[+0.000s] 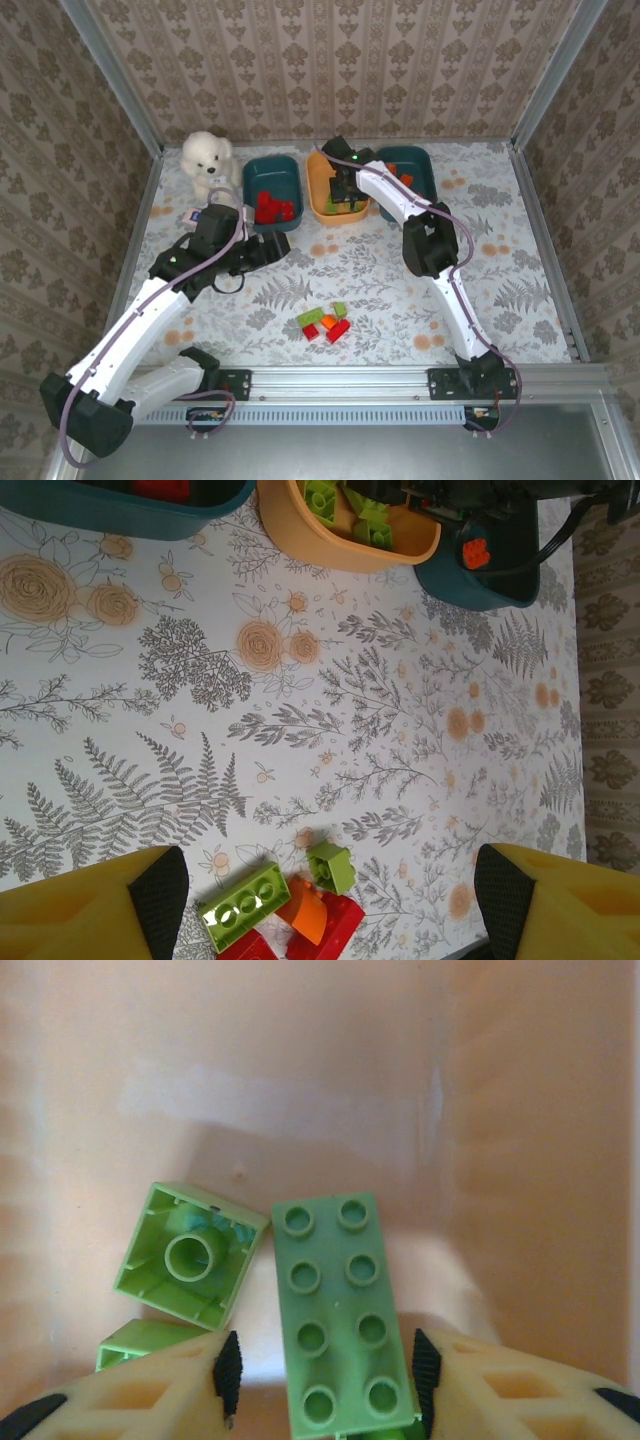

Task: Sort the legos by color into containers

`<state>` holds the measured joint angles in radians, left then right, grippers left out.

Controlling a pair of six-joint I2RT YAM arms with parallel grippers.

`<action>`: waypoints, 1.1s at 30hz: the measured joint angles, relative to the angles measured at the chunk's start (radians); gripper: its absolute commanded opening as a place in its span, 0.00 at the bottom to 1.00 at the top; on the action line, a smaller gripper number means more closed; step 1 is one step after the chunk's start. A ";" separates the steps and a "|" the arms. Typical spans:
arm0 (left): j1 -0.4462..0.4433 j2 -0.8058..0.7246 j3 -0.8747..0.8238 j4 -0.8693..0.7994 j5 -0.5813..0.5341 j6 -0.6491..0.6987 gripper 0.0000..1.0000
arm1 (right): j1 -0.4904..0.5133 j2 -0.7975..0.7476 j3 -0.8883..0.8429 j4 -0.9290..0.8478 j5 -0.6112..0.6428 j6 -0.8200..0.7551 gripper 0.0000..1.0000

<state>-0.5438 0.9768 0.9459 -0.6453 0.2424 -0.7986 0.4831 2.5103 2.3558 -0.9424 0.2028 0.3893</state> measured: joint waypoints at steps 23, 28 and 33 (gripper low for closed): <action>0.000 0.050 0.050 -0.008 -0.006 0.040 0.78 | 0.060 -0.443 -0.232 0.082 -0.031 -0.047 0.30; -0.008 0.058 0.049 -0.008 0.006 0.043 0.77 | 0.065 -0.459 -0.414 0.098 -0.054 -0.042 0.31; -0.064 0.118 0.051 -0.046 0.022 0.105 0.75 | 0.094 -0.614 -0.665 0.166 -0.103 -0.043 0.34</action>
<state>-0.6083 1.0950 0.9966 -0.6914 0.2642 -0.6933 0.5774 1.8965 1.6913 -0.7761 0.1001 0.3466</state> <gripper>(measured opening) 0.761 0.335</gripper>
